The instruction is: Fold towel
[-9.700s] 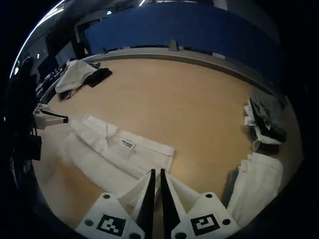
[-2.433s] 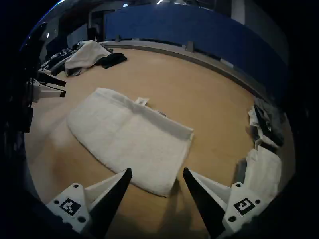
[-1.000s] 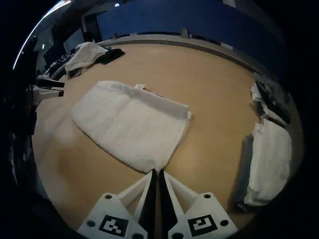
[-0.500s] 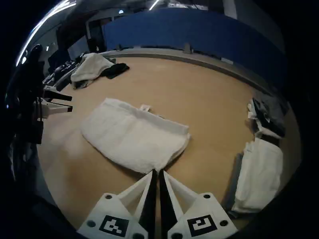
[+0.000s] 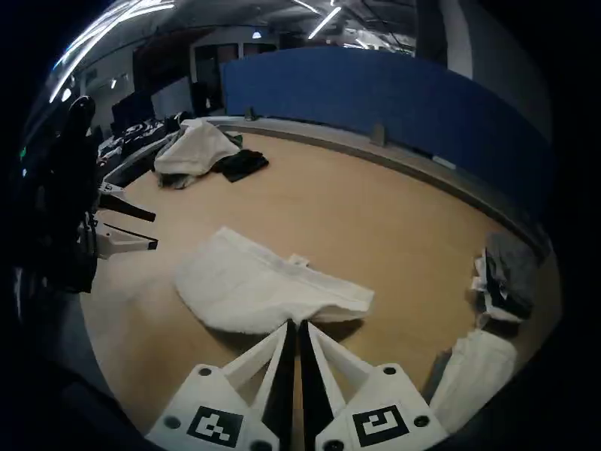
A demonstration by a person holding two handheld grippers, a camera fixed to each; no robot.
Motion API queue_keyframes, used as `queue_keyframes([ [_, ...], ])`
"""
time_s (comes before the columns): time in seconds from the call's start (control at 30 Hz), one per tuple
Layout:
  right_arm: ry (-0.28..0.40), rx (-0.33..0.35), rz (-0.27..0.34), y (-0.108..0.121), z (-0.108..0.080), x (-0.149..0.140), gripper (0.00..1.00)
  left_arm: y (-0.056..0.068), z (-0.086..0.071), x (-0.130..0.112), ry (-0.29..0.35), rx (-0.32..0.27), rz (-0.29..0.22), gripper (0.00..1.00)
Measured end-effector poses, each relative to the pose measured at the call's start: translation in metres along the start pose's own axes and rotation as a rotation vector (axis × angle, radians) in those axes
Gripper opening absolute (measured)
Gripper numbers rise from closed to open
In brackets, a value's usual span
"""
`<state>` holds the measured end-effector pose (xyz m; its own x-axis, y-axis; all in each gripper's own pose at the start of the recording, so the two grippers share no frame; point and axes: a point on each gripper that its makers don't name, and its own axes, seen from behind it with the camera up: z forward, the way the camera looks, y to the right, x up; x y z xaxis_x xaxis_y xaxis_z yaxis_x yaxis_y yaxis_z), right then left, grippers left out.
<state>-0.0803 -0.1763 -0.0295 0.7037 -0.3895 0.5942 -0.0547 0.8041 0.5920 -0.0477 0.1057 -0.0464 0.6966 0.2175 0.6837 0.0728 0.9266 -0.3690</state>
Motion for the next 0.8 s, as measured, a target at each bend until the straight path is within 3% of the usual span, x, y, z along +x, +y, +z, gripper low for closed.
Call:
queue_keyframes([
  [0.4, 0.026, 0.064, -0.075, -0.033, 0.023, 0.04, 0.04, -0.002, -0.004, 0.004, 0.016, 0.003, -0.011, 0.94],
  [0.8, 0.048, 0.131, -0.117, -0.075, 0.046, 0.066, 0.04, -0.014, -0.013, -0.001, 0.026, 0.02, -0.036, 0.94],
])
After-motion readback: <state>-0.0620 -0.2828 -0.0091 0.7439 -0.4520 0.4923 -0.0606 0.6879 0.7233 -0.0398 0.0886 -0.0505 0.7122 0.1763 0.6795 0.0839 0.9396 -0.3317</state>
